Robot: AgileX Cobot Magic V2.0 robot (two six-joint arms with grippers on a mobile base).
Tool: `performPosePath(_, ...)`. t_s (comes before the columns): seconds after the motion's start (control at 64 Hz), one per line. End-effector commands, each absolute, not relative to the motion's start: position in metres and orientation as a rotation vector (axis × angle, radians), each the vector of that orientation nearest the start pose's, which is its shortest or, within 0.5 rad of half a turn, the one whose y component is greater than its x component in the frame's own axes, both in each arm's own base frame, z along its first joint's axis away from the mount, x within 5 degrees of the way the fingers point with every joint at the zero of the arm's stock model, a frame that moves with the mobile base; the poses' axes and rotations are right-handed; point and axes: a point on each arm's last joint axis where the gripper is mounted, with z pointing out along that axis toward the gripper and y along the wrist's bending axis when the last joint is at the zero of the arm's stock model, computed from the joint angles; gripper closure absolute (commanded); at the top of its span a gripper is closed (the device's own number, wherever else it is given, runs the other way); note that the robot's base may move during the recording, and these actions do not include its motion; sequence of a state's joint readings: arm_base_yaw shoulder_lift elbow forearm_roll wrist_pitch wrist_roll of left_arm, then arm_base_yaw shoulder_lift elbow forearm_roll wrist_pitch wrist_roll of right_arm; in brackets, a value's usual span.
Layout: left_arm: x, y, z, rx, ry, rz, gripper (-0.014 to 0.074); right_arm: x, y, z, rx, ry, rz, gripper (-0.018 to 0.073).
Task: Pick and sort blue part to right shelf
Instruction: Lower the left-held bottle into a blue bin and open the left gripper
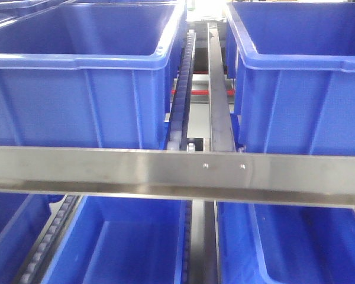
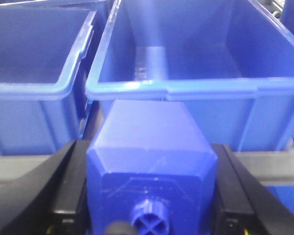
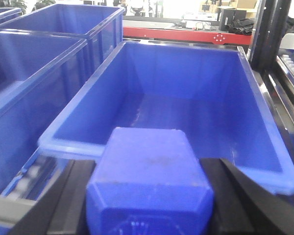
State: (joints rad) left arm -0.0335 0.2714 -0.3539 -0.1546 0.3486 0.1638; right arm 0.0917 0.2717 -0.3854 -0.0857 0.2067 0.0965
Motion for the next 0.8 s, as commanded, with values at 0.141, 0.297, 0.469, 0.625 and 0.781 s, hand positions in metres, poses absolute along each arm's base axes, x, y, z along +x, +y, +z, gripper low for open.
performPosePath(0.141,0.0714,-0.0061,0.3018,0.064,1.632,-0.053,0.0191,0.0699,0.0050,0.3244,-0.059,1.464,0.058,0.0157)
performPosePath(0.297,0.0714,-0.0061,0.3018,0.064,1.632,-0.053,0.0191,0.0699,0.0050,0.3244,-0.059,1.464,0.058,0.0157)
performPosePath(0.469,0.0714,-0.0061,0.3018,0.064,1.632,-0.053,0.0191,0.0699,0.0050,0.3244,-0.059,1.464,0.058,0.0157)
performPosePath(0.625,0.0714,-0.0061,0.3018,0.064,1.632,-0.053,0.0191,0.0699,0.0050,0.3244,-0.059,1.464,0.058,0.0157)
performPosePath(0.781,0.0714,-0.0061,0.3018,0.064,1.632,-0.053,0.0191,0.0699,0.0050,0.3244,-0.059,1.464,0.058,0.0157)
